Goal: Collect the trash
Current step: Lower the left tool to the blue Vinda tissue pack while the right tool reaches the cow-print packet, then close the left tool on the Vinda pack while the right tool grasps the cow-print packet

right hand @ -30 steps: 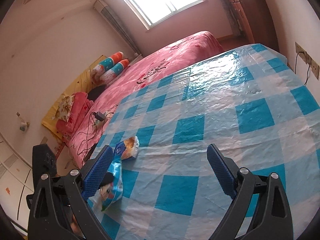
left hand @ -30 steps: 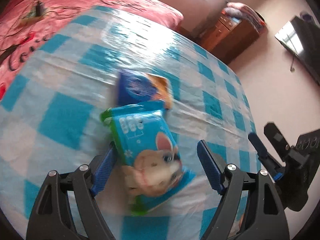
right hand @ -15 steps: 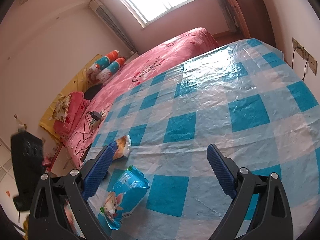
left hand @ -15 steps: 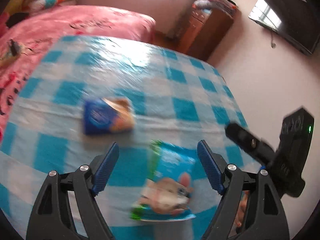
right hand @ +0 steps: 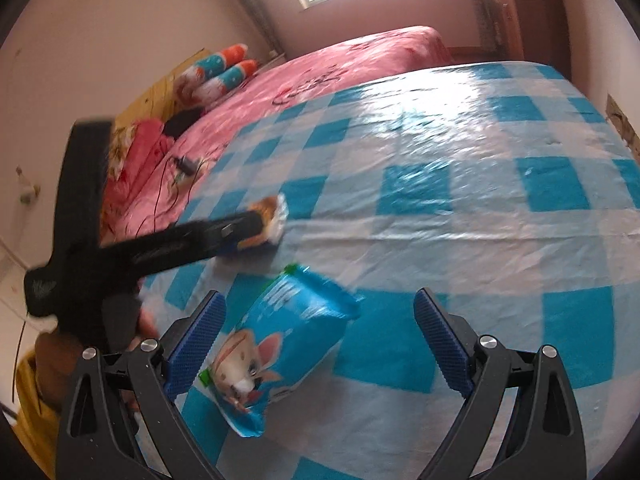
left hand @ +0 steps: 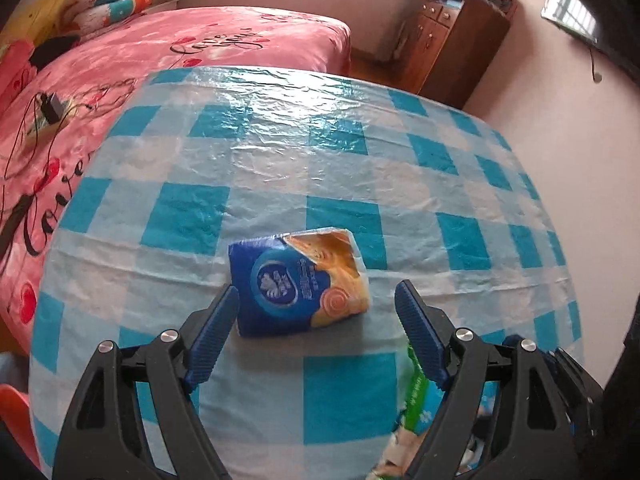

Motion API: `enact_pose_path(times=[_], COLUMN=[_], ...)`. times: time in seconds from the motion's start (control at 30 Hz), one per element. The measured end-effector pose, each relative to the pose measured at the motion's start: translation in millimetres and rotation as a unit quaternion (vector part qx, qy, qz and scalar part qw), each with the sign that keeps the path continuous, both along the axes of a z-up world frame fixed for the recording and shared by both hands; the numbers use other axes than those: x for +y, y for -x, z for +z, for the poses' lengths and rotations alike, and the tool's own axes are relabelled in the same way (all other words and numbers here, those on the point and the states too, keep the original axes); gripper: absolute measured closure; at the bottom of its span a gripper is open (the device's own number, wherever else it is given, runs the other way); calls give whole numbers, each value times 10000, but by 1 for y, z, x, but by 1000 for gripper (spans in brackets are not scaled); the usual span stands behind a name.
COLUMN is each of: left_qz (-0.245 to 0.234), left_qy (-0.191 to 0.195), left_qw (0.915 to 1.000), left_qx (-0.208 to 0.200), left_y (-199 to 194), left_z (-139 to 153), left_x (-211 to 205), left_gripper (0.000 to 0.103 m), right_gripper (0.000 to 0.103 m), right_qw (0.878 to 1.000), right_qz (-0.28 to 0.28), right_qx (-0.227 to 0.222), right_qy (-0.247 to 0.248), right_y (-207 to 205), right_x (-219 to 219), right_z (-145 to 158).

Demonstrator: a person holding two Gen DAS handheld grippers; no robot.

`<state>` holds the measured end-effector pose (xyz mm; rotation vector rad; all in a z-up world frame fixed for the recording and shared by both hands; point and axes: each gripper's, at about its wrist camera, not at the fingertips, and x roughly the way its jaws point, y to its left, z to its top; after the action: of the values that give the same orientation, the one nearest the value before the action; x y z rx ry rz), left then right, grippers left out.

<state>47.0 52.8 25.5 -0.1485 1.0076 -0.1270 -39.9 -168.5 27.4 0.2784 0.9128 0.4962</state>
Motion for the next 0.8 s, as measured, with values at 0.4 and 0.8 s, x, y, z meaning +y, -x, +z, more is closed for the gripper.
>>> enact_pose_path(times=[0.4,0.8], left_qz=[-56,11], left_qy=[-510,-885], left_qw=[9987,9953], left_qx=[-62,-391], left_y=[-18,-19], left_z=[-14,-18], left_x=[-4,-8], left_gripper=[19,26], right_gripper=[9,9], right_qw=[9995,9971], right_qz=[226,469], right_qx=[-95,-240], right_qy=[194,541], right_y=[3,3], right_x=[25,47], right_z=[-8,-9])
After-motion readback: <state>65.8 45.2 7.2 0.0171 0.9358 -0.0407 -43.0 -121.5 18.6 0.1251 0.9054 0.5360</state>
